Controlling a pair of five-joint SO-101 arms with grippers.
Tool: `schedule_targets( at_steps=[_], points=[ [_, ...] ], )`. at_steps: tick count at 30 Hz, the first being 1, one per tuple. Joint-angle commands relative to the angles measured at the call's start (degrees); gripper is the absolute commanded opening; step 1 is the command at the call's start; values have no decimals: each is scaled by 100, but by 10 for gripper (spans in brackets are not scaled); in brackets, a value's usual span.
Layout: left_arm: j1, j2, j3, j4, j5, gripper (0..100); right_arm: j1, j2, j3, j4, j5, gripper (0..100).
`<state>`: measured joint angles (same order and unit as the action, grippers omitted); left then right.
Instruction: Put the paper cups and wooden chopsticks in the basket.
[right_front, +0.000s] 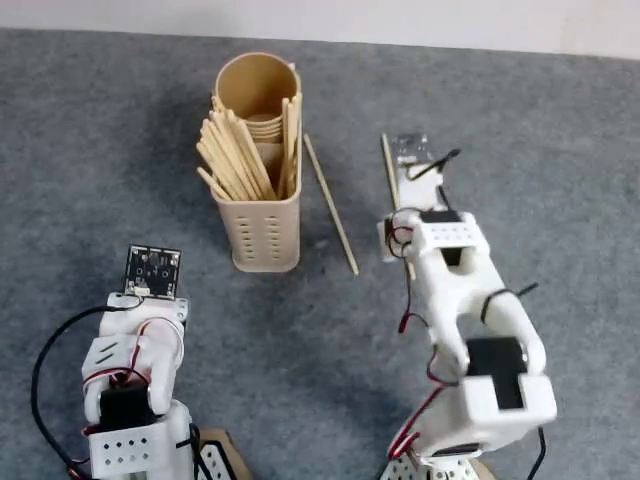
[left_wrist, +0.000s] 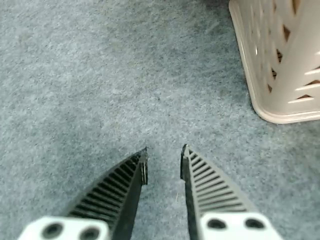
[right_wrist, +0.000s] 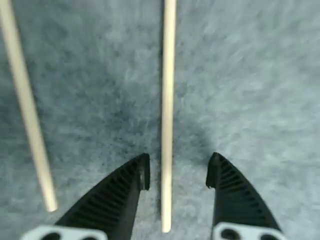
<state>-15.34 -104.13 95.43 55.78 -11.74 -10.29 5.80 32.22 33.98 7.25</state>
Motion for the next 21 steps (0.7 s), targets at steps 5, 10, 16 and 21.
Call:
schedule_targets(
  at_steps=[5,10,16,21],
  points=[
    [48,-40,-4,-70,-44,127,66,585,-268,-119,44,147],
    [40,-40,-4,-70,-44,127,75,576,-277,-127,35,33],
    [40,-40,-4,-70,-44,127,40,418,-277,-119,44,11],
    [57,-40,-4,-70,-44,127,31,-1059,-277,-127,44,11]
  ],
)
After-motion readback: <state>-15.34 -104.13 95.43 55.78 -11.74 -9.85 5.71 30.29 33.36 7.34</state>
